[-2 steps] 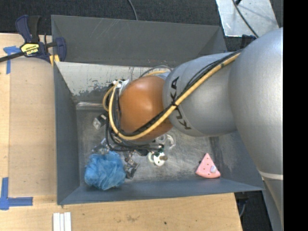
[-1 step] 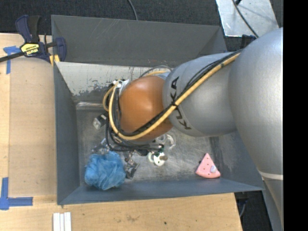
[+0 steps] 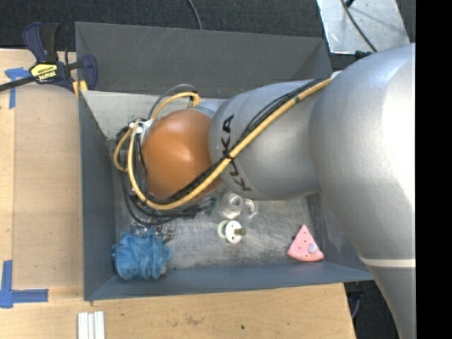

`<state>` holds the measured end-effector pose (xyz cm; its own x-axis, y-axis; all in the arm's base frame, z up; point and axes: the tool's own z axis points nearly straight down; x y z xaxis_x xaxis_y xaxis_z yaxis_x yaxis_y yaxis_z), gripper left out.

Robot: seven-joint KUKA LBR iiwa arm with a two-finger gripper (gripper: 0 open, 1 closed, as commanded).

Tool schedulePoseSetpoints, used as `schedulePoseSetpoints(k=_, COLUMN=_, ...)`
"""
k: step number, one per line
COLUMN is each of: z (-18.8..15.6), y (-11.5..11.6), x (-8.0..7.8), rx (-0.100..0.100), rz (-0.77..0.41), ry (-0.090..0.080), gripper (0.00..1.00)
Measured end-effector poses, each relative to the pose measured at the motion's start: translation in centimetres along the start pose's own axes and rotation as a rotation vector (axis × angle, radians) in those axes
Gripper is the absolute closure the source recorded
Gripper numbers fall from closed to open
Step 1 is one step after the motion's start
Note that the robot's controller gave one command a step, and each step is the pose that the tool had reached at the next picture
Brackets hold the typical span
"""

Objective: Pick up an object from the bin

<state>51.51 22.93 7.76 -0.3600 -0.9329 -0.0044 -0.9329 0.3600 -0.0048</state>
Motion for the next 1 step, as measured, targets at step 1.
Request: schedulePoseSetpoints(k=1, z=0.12, y=0.12, x=0.04, rx=-0.003, rz=0.0, ry=0.002, gripper=0.0)
